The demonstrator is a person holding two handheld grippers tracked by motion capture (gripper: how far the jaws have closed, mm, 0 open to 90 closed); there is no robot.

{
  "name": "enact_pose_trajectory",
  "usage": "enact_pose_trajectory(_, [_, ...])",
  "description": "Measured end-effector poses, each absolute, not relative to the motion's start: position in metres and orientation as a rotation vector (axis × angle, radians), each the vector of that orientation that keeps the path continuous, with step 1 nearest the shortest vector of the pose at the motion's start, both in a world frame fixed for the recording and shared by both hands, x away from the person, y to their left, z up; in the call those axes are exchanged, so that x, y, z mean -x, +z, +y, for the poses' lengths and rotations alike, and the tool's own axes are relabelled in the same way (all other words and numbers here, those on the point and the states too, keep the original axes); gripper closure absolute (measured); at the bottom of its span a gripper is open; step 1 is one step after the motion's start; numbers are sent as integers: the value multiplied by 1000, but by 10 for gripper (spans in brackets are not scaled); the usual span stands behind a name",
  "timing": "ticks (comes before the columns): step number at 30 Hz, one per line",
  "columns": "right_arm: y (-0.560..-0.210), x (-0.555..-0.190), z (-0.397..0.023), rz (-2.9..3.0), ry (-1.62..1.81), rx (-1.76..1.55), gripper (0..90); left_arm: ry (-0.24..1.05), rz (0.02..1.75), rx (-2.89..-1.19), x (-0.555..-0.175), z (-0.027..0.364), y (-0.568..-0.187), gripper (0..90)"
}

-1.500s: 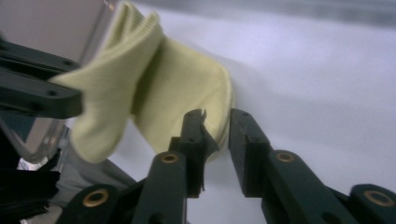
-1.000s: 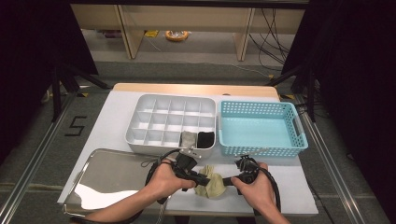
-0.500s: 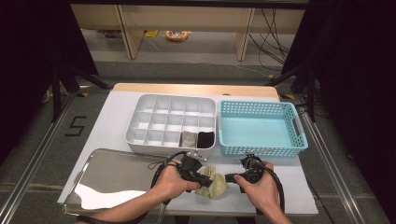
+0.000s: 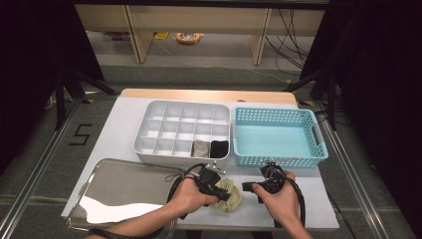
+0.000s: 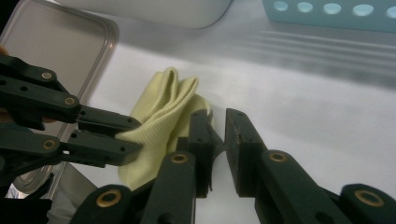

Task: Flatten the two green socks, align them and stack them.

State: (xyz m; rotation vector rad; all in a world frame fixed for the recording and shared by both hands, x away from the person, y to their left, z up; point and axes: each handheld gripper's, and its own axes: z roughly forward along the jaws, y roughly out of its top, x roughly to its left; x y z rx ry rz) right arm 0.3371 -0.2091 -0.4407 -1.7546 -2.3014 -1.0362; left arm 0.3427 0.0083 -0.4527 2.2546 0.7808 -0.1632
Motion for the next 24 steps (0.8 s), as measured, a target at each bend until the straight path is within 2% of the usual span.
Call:
enact_pose_trajectory(9, [-442, -339, -206, -2294, -1004, 1750, 774, -164, 773, -2249, -341, 5, -458, 784])
enact_pose_trajectory(16, [-440, -347, -204, -2303, -1018, 1738, 727, -130, 731, -2160, -335, 14, -432, 600])
enact_pose_trajectory(18, [-439, -350, -203, -2296, -1019, 1738, 710, -114, 731, -2163, -337, 22, -428, 605])
enact_pose_trajectory(24, [-440, -360, -193, -2277, -998, 1725, 678, -146, 789, -2234, -342, 33, -442, 724])
